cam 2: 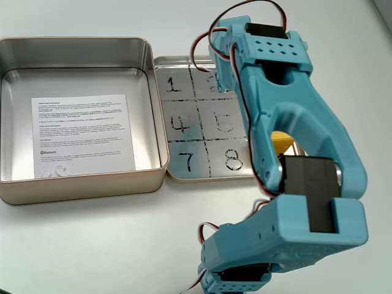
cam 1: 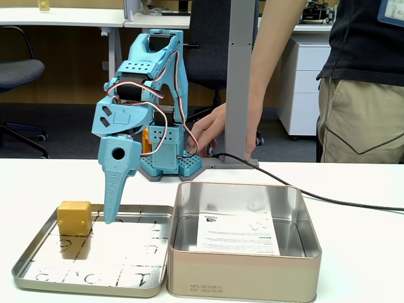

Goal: Grasp a lego block and put it in the bin.

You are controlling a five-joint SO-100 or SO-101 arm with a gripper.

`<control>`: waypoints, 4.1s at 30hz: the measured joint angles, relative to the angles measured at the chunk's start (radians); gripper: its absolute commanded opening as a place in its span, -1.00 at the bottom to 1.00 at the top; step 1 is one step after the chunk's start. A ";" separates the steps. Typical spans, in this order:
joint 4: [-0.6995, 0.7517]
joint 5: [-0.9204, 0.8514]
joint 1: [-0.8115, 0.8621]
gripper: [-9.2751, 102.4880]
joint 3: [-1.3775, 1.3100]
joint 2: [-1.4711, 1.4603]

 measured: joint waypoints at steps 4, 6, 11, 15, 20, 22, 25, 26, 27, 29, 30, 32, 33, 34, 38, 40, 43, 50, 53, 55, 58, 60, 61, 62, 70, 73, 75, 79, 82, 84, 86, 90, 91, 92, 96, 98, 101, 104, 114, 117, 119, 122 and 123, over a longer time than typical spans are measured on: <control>0.403 -0.029 -0.143 -0.84 -0.419 -0.155; 0.515 -0.037 -0.239 -0.84 -0.776 -0.448; 0.577 -0.043 -0.296 -0.84 -1.493 -0.994; 0.595 -0.034 -0.285 -0.84 -2.011 -1.023; 0.609 -0.034 -0.284 -0.84 -2.121 -1.029; 0.609 -0.037 -0.278 -0.84 -2.134 -1.026; 0.641 -0.037 -0.256 -0.84 -2.141 -1.026; 0.661 -0.037 -0.252 -0.84 -2.141 -1.026; 0.684 -0.037 -0.249 -0.84 -2.141 -1.026; 0.736 -0.037 -0.235 -0.84 -2.143 -1.020; 0.772 -0.037 -0.219 -0.84 -2.145 -1.020; 0.836 -0.037 -0.179 -0.84 -2.145 -1.019; 0.868 -0.037 -0.160 -0.84 -2.145 -1.019; 0.914 -0.037 -0.126 -0.84 -2.143 -1.003; 1.055 -0.037 -0.026 -0.84 -2.146 -0.923; 1.101 -0.028 0.012 -0.84 -2.148 -0.900; 1.129 -0.005 0.072 -0.84 -2.121 -0.864; 1.124 -0.003 0.063 -0.84 -1.626 -0.581; 1.072 -0.003 0.012 -0.84 -1.316 -0.344; 1.023 -0.003 -0.044 -0.84 -1.143 -0.193; 0.911 -0.002 -0.118 -0.84 -0.939 -0.046; 0.841 -0.002 -0.130 -0.84 -0.808 0.012; 0.796 -0.003 -0.130 -0.84 -0.727 0.051; 0.781 -0.003 -0.130 -0.84 -0.687 0.069; 0.549 -0.002 -0.086 -0.82 -0.302 0.213; 0.522 -0.002 -0.048 -0.82 -0.230 0.218; 0.500 -0.002 -0.023 -0.77 -0.187 0.218; 0.437 -0.002 0.057 -0.59 -0.101 0.225; 0.403 -0.002 0.110 -0.49 -0.029 0.252; 0.387 -0.003 0.130 -0.46 0.017 0.267; 0.351 0.000 0.147 -0.42 0.075 0.285; 0.273 0.000 0.155 -0.33 0.123 0.279; 0.255 0.000 0.166 -0.32 0.135 0.273; 0.236 0.000 0.176 -0.32 0.143 0.262; 0.175 0.000 0.189 -0.30 0.146 0.193; 0.149 0.000 0.199 -0.30 0.146 0.175; 0.124 0.000 0.202 -0.30 0.146 0.140; 0.117 0.000 0.215 -0.30 0.146 0.132; 0.100 0.000 0.235 -0.29 0.146 0.097; 0.080 0.000 0.235 -0.28 0.146 0.081; 0.069 0.000 0.235 -0.28 0.146 0.069; 0.040 0.000 0.236 -0.27 0.146 0.046; 0.031 0.000 0.236 -0.26 0.147 0.034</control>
